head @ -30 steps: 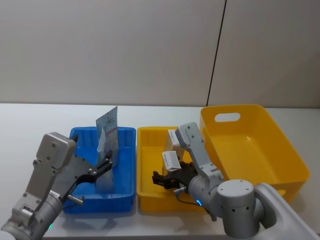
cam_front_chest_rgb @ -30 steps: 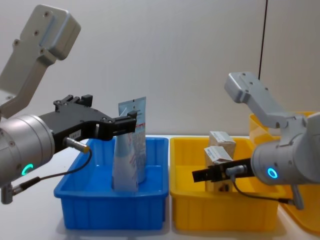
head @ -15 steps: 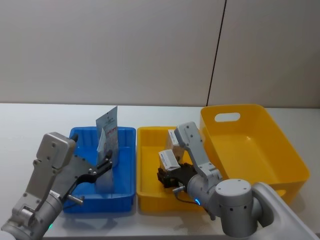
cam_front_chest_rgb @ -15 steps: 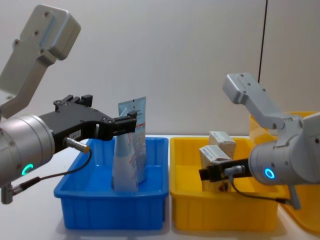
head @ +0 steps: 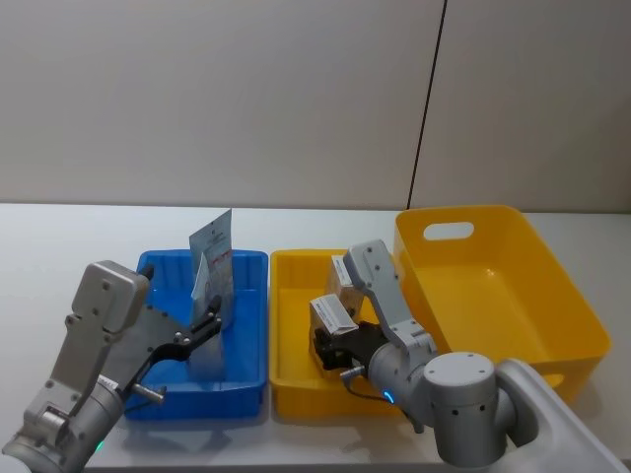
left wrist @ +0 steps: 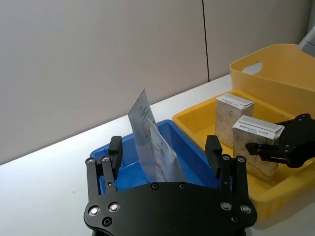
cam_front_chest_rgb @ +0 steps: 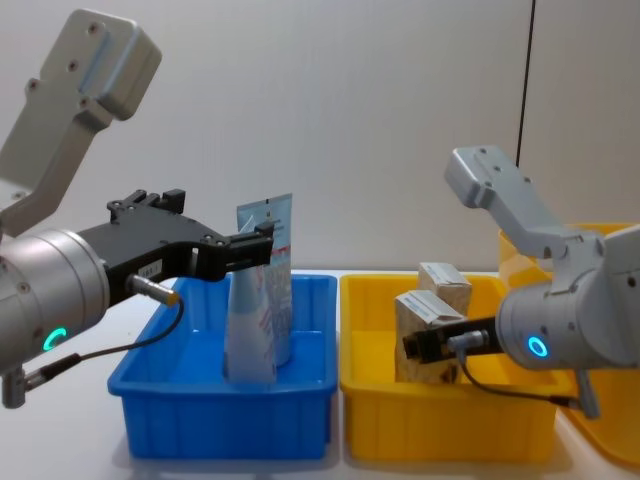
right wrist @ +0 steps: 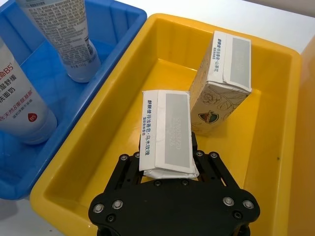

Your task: Bimanual collaborative sorting of washing and personal care products

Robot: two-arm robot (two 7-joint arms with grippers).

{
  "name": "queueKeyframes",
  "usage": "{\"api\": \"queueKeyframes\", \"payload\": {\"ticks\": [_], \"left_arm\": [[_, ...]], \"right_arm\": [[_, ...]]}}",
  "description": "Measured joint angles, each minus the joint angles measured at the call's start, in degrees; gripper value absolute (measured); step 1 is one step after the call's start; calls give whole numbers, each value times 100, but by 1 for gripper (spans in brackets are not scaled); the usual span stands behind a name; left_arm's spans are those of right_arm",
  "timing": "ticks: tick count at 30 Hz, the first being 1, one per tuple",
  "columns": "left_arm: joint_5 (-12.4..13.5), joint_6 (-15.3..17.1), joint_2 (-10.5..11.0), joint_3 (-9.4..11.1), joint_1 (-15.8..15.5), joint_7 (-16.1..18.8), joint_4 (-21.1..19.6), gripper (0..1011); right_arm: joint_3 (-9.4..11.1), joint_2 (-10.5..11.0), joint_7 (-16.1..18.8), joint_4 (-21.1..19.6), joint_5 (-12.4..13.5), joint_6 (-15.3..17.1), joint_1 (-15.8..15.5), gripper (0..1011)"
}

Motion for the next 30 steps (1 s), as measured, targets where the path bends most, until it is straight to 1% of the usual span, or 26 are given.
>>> {"api": "queueKeyframes", "payload": {"ticks": [5,9,16,19,25,30], "left_arm": [[0,0,0,0,0,0,0,1001],[0,0,0,0,0,0,0,1001],[0,0,0,0,-1,0,0,1001],[0,0,0,0,0,0,0,1001],[0,0,0,0,0,0,0,1001],[0,0,0,0,0,0,0,1002]], "right_arm": [[12,12,15,-54,-1,2,-17,379],[35,44,49,-177,0,0,-58,379],[136,121,135,-547,50,-31,-173,378],[212,169,182,-819,105,-34,-255,378],[337,232,251,-1198,184,-16,-371,378],[412,262,298,-1414,227,-9,-448,378]]}}
